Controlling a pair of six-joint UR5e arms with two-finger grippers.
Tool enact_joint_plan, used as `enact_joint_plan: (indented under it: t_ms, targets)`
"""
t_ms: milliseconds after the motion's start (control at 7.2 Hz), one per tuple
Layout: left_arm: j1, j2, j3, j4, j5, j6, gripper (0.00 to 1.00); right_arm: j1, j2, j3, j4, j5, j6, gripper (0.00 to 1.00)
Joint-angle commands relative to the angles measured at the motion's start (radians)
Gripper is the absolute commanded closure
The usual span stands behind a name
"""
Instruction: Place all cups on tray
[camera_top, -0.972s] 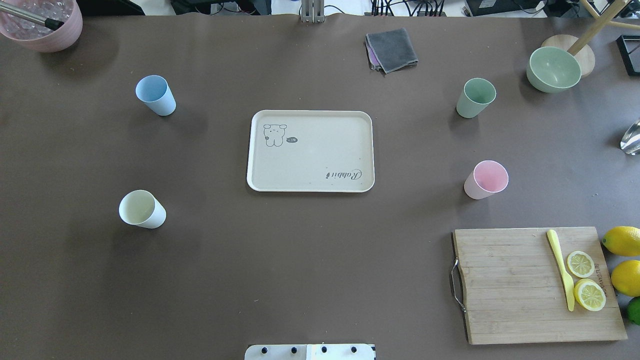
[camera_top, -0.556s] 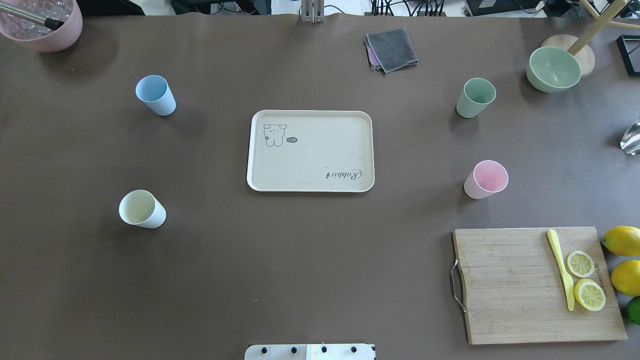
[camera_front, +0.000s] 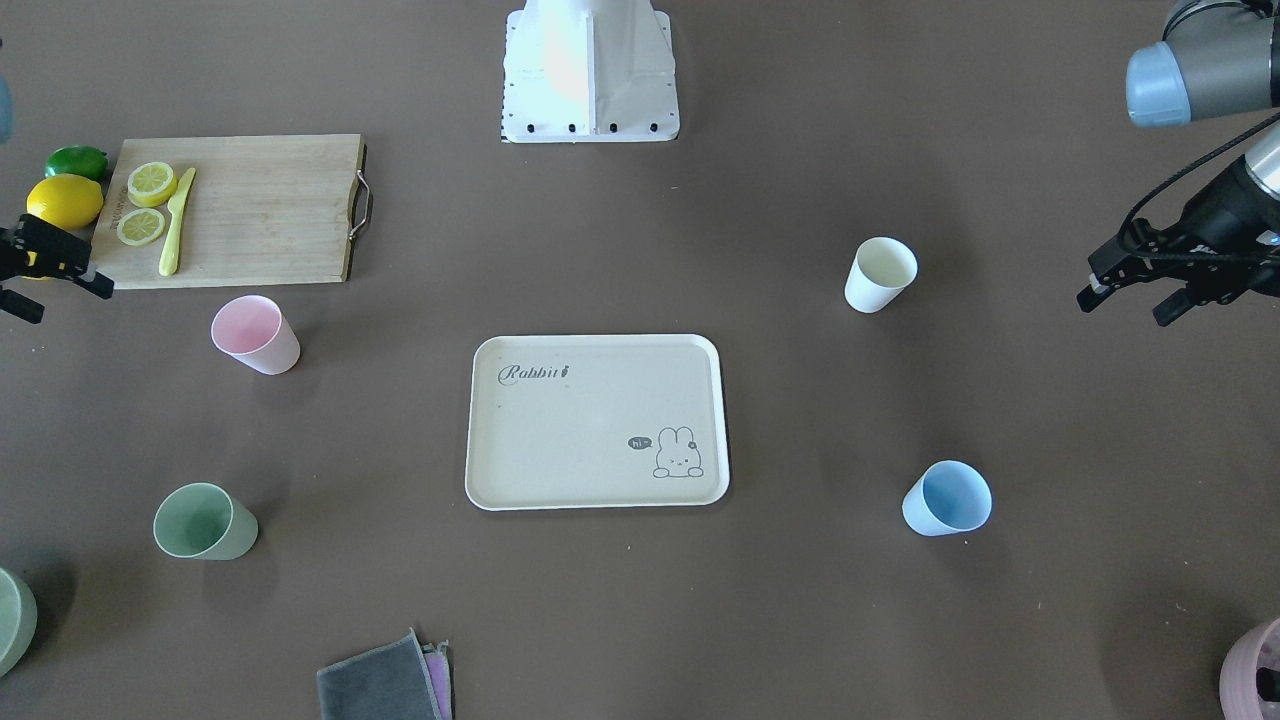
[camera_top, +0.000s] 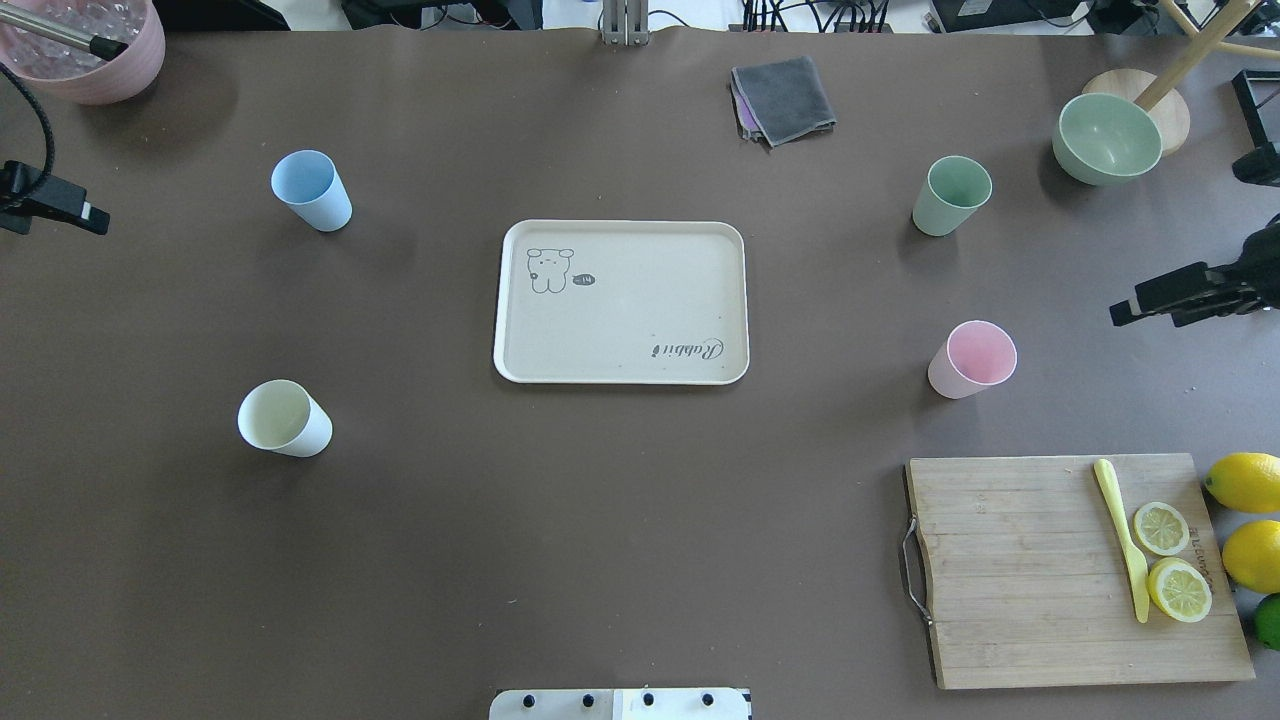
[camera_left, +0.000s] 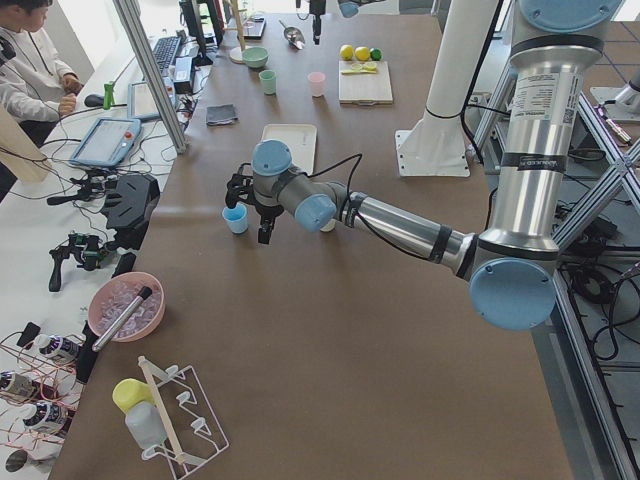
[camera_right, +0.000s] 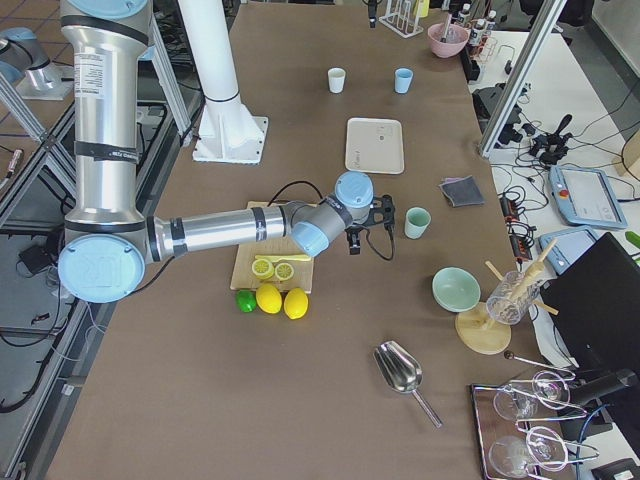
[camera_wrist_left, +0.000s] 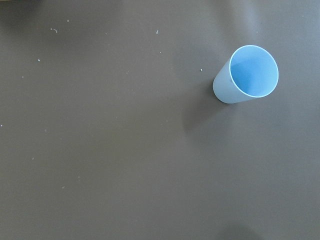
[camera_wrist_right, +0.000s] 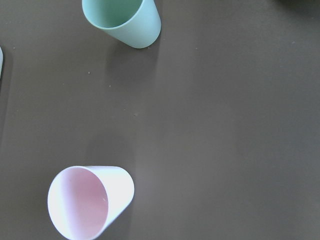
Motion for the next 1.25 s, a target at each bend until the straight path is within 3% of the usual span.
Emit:
enact_joint_plan:
  t_ms: [0,139,417,556,833,972,1111]
  targets:
    - [0.053,-0.034,-0.006,0.001,0.040,-0.084,0.02,-0.145,0.052,-0.004,0.010,-0.129,0.127,0.01]
    - [0.066,-0.044,-0.008,0.001,0.042,-0.118,0.02,-0.176,0.067,-0.010,0.010,-0.143,0.134,0.03]
    - [0.068,-0.041,-0.018,0.001,0.043,-0.123,0.02,-0.184,0.072,-0.047,0.012,-0.143,0.132,0.22]
    - [0.068,-0.035,-0.029,0.001,0.043,-0.123,0.02,-0.192,0.077,-0.062,0.012,-0.144,0.132,0.37]
    - [0.079,-0.028,-0.044,0.001,0.043,-0.167,0.02,-0.198,0.098,-0.081,0.010,-0.140,0.134,0.85]
    - [0.092,-0.008,-0.070,0.001,0.058,-0.184,0.02,-0.201,0.098,-0.078,0.012,-0.132,0.132,1.00]
    - [0.140,0.012,-0.104,0.001,0.077,-0.236,0.02,-0.203,0.107,-0.070,0.010,-0.114,0.134,1.00]
